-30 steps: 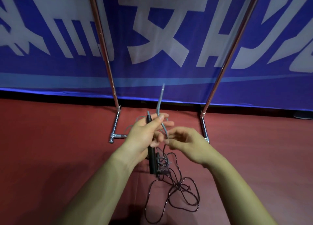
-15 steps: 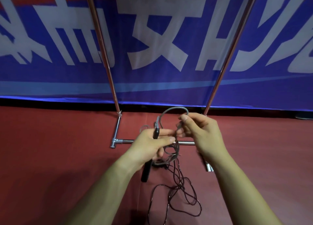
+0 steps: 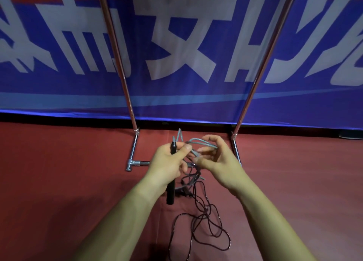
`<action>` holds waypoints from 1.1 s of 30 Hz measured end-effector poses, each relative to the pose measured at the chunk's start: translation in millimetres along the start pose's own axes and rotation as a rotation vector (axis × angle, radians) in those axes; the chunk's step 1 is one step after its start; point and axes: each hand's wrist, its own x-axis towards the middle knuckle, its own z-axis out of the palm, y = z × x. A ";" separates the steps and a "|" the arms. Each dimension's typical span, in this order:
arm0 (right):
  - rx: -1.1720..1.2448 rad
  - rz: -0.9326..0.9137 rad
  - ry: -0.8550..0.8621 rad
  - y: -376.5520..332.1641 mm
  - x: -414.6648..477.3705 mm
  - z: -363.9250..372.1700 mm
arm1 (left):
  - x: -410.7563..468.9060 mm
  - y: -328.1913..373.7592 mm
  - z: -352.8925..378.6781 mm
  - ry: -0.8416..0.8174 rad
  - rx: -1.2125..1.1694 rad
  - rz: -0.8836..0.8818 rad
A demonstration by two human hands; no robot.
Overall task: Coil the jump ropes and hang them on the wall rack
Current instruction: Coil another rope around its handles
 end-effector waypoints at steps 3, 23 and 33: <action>-0.202 -0.038 -0.038 13.1 1.6 4.7 | -2.7 5.8 -0.1 -0.011 -0.091 -0.010; -0.877 0.231 0.021 67.2 4.5 -11.5 | -9.6 39.0 -19.6 0.001 -0.377 0.092; -0.570 -0.034 -0.057 51.0 8.2 7.0 | -11.1 44.2 -17.3 -0.031 -0.449 0.091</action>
